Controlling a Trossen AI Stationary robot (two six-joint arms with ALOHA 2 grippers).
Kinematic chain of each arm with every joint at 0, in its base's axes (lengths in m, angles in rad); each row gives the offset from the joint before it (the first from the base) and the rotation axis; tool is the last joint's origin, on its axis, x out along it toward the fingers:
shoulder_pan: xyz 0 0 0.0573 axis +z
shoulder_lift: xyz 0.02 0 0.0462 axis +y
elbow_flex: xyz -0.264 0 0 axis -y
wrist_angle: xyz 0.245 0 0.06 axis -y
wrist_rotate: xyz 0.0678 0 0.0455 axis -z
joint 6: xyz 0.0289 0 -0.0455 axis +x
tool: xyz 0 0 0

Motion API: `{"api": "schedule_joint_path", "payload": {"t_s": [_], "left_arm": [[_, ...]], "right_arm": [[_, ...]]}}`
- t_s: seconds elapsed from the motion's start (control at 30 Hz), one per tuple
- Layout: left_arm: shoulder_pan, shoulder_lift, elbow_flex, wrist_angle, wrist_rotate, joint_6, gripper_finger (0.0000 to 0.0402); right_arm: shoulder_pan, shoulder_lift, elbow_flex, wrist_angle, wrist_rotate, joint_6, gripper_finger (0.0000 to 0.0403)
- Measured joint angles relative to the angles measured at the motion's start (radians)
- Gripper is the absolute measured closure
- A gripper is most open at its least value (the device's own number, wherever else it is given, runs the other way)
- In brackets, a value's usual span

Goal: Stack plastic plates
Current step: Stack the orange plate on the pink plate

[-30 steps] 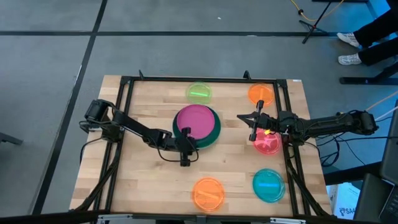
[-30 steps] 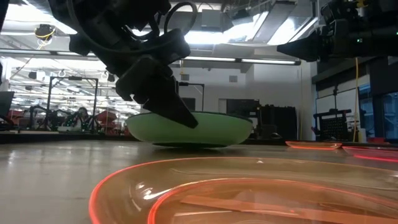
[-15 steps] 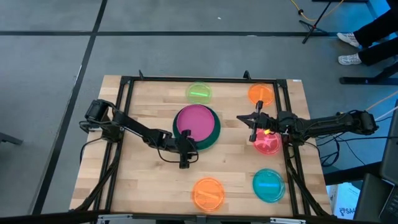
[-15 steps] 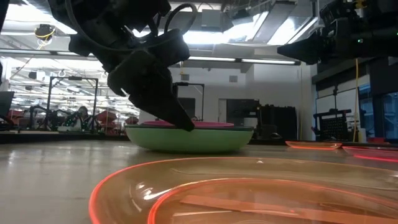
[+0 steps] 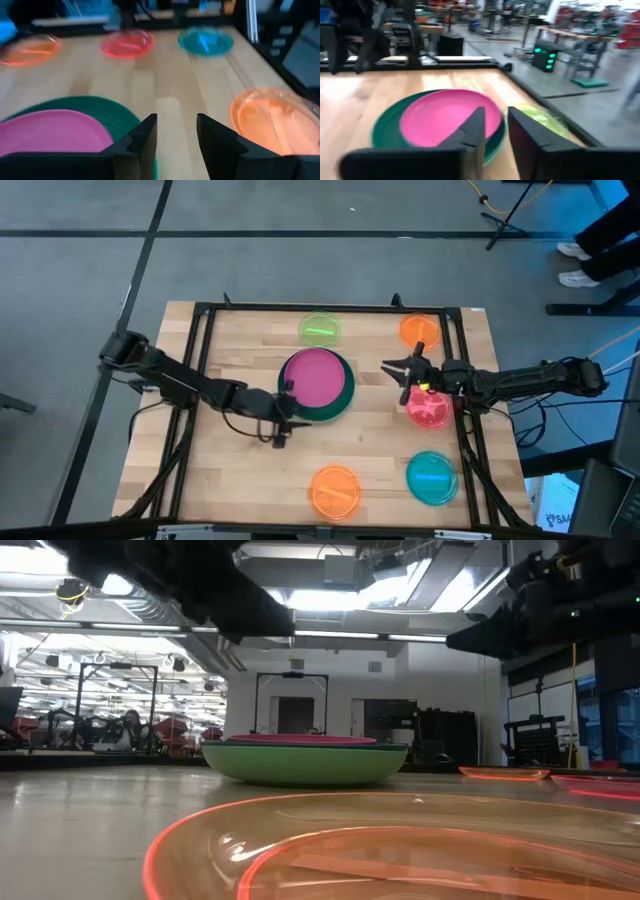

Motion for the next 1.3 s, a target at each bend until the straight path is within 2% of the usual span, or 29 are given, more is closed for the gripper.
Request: {"api": "schedule_joint_path", "payload": {"t_s": [0.2,0.33,0.43,0.57,0.67,0.87,1.03,1.3], "left_arm": [[0.001,-0.14,-0.288,0.356,-0.057,-0.031,0.0271],[0.001,-0.171,-0.443,0.621,-0.162,-0.025,0.0271],[0.001,-0.18,-0.51,0.73,-0.219,0.002,0.0271],[0.001,-0.18,-0.534,0.752,-0.23,0.054,0.0271],[0.001,-0.18,-0.533,0.754,-0.225,0.074,0.0271],[0.001,-0.18,-0.533,0.754,-0.226,0.076,0.0271],[0.001,-0.179,-0.533,0.754,-0.25,0.147,0.0271],[0.003,-0.179,-0.532,0.754,-0.345,0.263,0.0271]], "right_arm": [[0.0,0.0,0.001,0.003,0.176,-0.007,0.0241],[0.0,0.0,0.001,0.003,0.173,-0.009,0.0222],[-0.001,0.0,0.001,0.005,0.201,-0.037,0.0221],[-0.064,0.021,0.06,-0.089,0.24,-0.029,0.0231],[-0.145,0.062,0.166,-0.29,0.234,0.02,0.0241],[-0.302,0.223,0.35,-0.611,0.223,0.1,0.0252],[-0.425,0.367,0.421,-0.747,0.132,0.129,0.0253],[-0.617,0.555,0.438,-0.787,-0.047,0.145,0.0253]]}}
